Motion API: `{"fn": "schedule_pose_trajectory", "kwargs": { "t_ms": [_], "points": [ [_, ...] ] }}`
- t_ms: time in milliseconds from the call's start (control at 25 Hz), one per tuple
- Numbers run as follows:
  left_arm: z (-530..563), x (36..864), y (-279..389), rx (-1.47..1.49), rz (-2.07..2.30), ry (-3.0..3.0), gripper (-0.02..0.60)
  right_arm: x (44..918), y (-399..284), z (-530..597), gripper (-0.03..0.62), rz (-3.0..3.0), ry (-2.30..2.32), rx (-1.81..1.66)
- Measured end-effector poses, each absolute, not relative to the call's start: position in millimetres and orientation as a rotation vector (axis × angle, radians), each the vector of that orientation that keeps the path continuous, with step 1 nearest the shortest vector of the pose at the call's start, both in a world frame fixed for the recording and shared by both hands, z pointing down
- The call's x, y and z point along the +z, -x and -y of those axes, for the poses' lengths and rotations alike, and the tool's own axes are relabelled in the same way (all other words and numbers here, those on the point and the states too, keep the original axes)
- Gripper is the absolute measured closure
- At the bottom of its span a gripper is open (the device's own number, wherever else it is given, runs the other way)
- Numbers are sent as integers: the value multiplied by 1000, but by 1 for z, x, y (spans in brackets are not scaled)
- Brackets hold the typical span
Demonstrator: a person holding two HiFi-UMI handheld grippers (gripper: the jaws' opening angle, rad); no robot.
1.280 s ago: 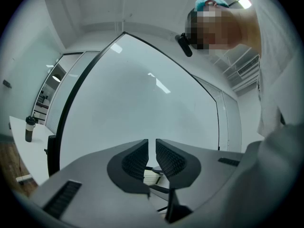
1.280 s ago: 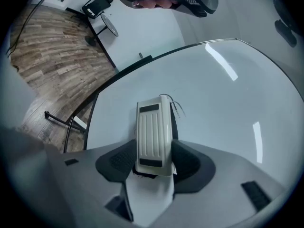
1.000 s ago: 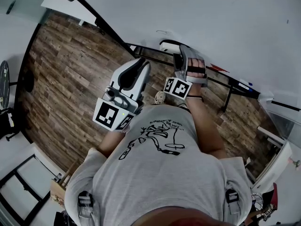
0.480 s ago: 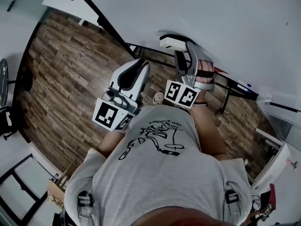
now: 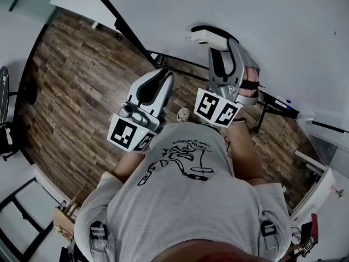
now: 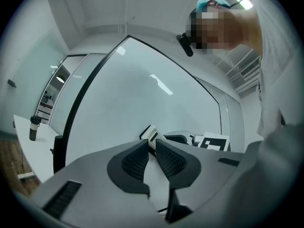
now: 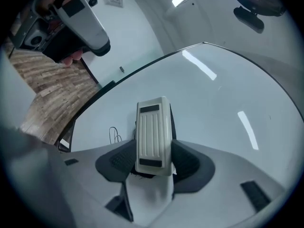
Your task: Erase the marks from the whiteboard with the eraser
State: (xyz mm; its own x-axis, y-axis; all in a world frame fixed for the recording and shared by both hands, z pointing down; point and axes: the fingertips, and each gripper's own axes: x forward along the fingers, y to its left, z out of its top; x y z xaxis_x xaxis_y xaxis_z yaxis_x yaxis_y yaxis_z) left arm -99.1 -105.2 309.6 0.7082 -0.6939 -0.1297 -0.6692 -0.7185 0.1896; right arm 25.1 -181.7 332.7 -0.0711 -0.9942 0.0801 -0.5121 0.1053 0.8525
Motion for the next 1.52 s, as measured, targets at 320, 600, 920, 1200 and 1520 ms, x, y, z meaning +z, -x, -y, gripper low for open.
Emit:
{"fn": "schedule_pose_trajectory", "kwargs": {
  "t_ms": [320, 600, 920, 1200, 1520],
  "points": [
    [110, 311, 100, -286, 1116, -2779, 520, 335, -23, 185, 358, 1650, -1520, -907],
    [110, 312, 100, -281, 1117, -2779, 520, 347, -16, 187, 358, 1645, -1504, -906],
    [111, 313, 105, -275, 1137, -2772, 520, 362, -7, 192, 358, 1652, -1483, -895],
    [109, 314, 108, -271, 1150, -2767, 520, 382, 1, 196, 358, 1660, -1448, -884],
    [109, 314, 111, -271, 1160, -2766, 520, 395, 8, 199, 357, 1657, -1426, -879]
  ]
}}
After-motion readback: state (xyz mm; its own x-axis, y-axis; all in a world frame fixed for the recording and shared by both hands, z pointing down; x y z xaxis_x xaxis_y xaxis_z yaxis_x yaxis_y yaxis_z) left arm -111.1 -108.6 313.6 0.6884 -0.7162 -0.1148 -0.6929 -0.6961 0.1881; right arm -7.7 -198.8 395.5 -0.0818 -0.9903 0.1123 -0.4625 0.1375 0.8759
